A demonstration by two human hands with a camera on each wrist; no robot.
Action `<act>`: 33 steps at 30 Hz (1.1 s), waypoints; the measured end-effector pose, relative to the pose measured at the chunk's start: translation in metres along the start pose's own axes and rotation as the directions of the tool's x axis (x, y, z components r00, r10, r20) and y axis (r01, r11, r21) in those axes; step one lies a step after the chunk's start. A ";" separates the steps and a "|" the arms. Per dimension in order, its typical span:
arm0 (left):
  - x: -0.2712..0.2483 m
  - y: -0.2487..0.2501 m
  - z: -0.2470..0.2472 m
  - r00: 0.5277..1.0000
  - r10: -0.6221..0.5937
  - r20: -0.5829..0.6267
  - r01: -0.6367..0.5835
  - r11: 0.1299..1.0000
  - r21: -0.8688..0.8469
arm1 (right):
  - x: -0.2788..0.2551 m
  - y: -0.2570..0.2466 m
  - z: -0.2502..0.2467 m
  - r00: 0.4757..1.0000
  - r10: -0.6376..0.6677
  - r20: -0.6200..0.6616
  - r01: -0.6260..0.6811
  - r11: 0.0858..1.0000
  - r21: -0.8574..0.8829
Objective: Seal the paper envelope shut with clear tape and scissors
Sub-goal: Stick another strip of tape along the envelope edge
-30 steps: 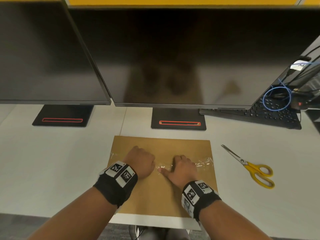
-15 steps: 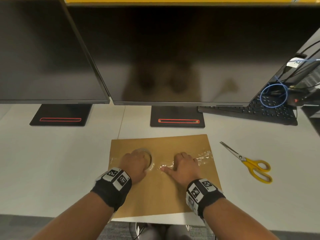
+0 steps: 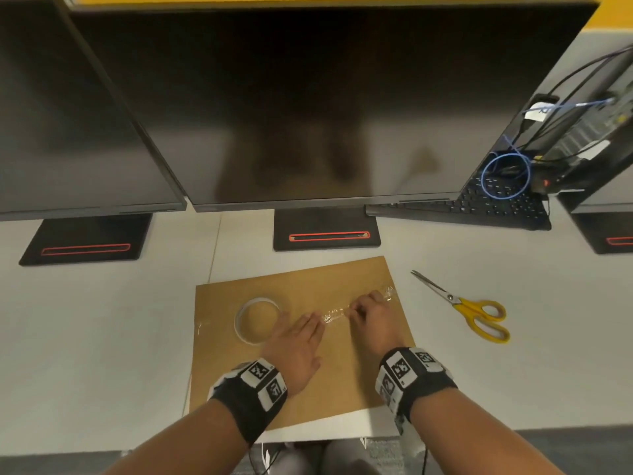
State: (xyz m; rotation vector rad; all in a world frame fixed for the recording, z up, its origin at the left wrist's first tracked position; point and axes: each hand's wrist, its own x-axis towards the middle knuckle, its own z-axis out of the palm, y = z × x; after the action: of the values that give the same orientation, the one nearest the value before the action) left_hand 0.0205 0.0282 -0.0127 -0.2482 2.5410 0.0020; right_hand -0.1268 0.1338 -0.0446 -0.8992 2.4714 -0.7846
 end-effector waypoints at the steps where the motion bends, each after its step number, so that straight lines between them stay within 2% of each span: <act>1: 0.001 0.001 -0.002 1.000 -0.004 -0.006 0.004 1.000 -0.009 | 0.002 0.005 -0.006 0.999 0.031 -0.017 -0.031 0.999 -0.009; 6: 0.009 0.010 -0.014 0.996 -0.071 -0.045 0.065 0.992 -0.105 | 0.016 0.029 -0.032 0.985 0.140 -0.098 -0.145 0.989 -0.041; 10: 0.014 0.019 -0.027 0.994 -0.106 -0.028 0.104 0.993 -0.051 | 0.024 0.038 -0.045 0.978 0.179 -0.104 -0.186 0.981 -0.062; 16: 0.014 0.027 -0.033 0.993 -0.118 -0.012 0.118 0.993 -0.010 | 0.030 0.039 -0.052 0.983 0.171 -0.061 -0.176 0.979 -0.107; 21: 0.024 0.032 -0.045 0.984 -0.175 0.033 0.177 0.982 -0.059 | 0.026 0.044 -0.060 0.995 0.099 -0.003 -0.099 0.988 -0.116; 23: 0.029 0.035 -0.049 0.978 -0.206 0.023 0.207 0.974 -0.090 | 0.021 0.052 -0.070 0.997 0.061 -0.054 -0.067 0.991 -0.117; 25: 0.032 0.039 -0.050 0.975 -0.223 -0.015 0.220 0.969 -0.108 | 0.015 0.064 -0.085 0.987 0.060 -0.147 -0.088 0.978 -0.191; 27: 0.037 0.046 -0.046 0.972 -0.226 -0.070 0.214 0.966 -0.146 | 0.009 0.080 -0.102 0.975 0.107 -0.192 -0.169 0.924 -0.343; 30: 0.044 0.051 -0.036 0.973 -0.213 -0.088 0.191 0.959 -0.211 | 0.000 0.102 -0.121 0.955 0.227 -0.189 -0.290 0.839 -0.460; 33: 0.052 0.054 -0.031 0.977 -0.203 -0.061 0.183 0.953 -0.241 | -0.009 0.120 -0.126 0.960 0.239 -0.149 -0.281 0.813 -0.509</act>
State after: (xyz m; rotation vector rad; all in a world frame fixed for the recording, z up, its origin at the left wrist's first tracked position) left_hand -0.0486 0.0704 -0.0183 -0.6011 2.5893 0.2221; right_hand -0.2417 0.2628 -0.0218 -0.6723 2.8554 -0.0325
